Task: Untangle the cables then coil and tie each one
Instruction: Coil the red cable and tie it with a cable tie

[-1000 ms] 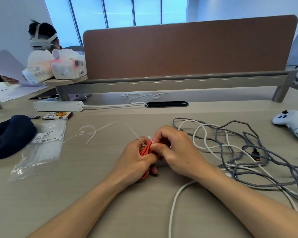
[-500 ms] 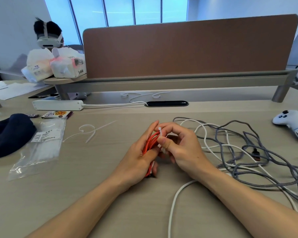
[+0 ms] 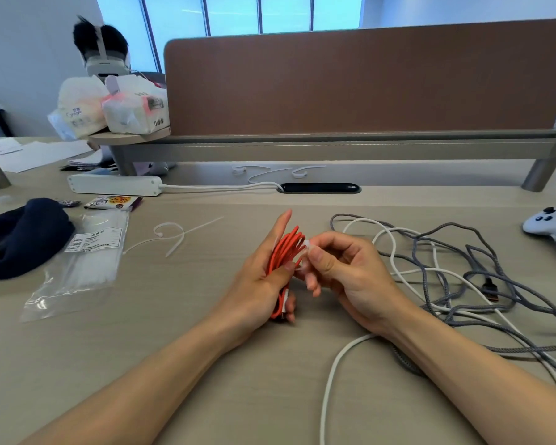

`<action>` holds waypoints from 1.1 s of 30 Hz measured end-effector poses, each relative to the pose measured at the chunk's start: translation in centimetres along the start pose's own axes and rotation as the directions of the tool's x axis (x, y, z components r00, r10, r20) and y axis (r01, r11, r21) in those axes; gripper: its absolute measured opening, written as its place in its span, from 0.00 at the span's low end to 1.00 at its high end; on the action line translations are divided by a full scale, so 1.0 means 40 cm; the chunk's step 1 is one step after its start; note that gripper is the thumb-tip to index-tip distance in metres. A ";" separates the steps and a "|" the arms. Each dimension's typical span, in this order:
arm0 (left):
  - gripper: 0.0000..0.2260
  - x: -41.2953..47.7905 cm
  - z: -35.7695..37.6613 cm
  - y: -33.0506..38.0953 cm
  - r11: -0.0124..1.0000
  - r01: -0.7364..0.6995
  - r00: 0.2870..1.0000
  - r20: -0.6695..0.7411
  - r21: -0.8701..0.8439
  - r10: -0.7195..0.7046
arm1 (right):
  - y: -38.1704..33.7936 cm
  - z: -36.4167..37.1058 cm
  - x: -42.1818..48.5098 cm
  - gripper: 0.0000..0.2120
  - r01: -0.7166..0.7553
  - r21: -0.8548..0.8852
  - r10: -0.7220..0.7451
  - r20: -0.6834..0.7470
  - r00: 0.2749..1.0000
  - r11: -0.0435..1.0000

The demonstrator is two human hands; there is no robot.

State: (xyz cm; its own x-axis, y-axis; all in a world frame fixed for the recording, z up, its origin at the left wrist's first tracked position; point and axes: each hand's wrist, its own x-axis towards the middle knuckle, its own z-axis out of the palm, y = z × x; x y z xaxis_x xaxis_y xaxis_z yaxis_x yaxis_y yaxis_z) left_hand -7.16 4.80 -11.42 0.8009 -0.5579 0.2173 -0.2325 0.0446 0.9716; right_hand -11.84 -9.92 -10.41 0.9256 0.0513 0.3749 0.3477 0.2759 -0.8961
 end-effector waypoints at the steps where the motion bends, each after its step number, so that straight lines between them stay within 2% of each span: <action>1: 0.31 0.000 -0.001 0.000 1.000 0.005 1.000 0.006 0.011 -0.005 | 0.000 -0.002 0.001 0.12 0.012 -0.003 -0.012 0.006 1.000 1.000; 6: 0.28 -0.002 0.004 0.005 1.000 -0.001 0.998 0.063 0.025 0.000 | -0.007 -0.002 -0.004 0.08 0.020 -0.053 -0.013 0.141 0.990 0.998; 8: 0.28 -0.003 0.005 0.007 1.000 0.009 0.998 0.067 0.017 -0.010 | -0.007 -0.001 -0.004 0.09 0.019 -0.068 -0.007 0.169 0.986 0.998; 16: 0.30 -0.003 -0.002 0.009 0.994 0.086 0.991 0.110 -0.065 -0.079 | -0.005 0.001 -0.001 0.08 0.059 -0.070 -0.047 0.160 0.986 0.996; 22: 0.34 -0.011 -0.016 0.015 0.969 0.126 0.973 0.218 -0.215 -0.078 | -0.007 0.006 -0.001 0.08 0.062 -0.079 -0.048 0.168 0.985 0.995; 28: 0.24 -0.017 -0.030 0.011 0.901 0.157 0.949 0.314 -0.405 -0.025 | -0.007 0.006 0.001 0.09 0.070 -0.060 -0.060 0.153 0.986 0.996; 33: 0.28 -0.021 -0.035 0.013 0.876 0.173 0.936 0.353 -0.450 -0.004 | -0.008 0.008 0.001 0.08 0.071 -0.034 -0.065 0.147 0.987 0.997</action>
State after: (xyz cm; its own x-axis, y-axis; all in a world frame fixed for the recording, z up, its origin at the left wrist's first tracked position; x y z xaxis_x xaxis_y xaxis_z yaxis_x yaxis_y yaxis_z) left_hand -7.18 6.45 -10.98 0.5556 -0.8146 0.1666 0.1835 0.3156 0.9310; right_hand -11.97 -9.68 -10.01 0.8690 0.1739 0.4633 0.4172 0.2463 -0.8748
